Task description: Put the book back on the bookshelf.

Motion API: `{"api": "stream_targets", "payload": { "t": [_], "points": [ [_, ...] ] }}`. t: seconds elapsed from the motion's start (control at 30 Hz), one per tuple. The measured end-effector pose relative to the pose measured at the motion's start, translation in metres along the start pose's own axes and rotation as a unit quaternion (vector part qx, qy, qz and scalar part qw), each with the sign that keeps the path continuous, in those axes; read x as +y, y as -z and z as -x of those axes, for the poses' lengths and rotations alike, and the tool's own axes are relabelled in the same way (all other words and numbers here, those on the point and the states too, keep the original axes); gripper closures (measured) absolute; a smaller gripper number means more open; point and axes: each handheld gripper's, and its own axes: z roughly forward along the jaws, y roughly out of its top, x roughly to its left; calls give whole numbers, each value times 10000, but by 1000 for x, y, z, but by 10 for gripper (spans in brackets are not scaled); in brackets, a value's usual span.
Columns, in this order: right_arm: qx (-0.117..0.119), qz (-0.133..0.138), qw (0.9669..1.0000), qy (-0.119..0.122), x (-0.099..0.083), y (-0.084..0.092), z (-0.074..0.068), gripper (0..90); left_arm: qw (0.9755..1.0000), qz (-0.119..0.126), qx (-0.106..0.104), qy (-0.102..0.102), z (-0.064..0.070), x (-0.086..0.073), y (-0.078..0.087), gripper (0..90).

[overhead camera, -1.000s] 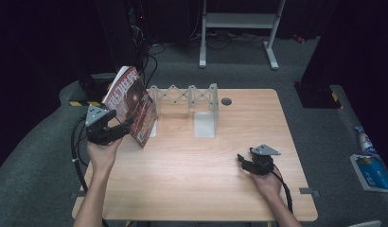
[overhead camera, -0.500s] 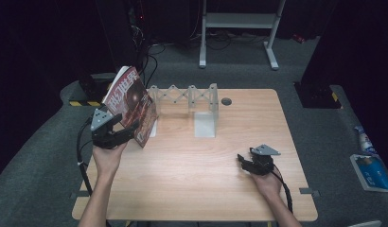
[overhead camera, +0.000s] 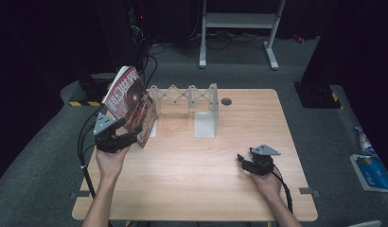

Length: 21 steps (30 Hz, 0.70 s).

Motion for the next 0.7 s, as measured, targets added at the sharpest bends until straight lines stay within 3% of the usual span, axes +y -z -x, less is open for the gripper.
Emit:
{"api": "stream_targets", "payload": {
  "t": [0.7],
  "points": [
    [1,-1,10000,-2,0,0,0,366,9996,-92,-243,124,9,-14,-8,298]
  ]
}}
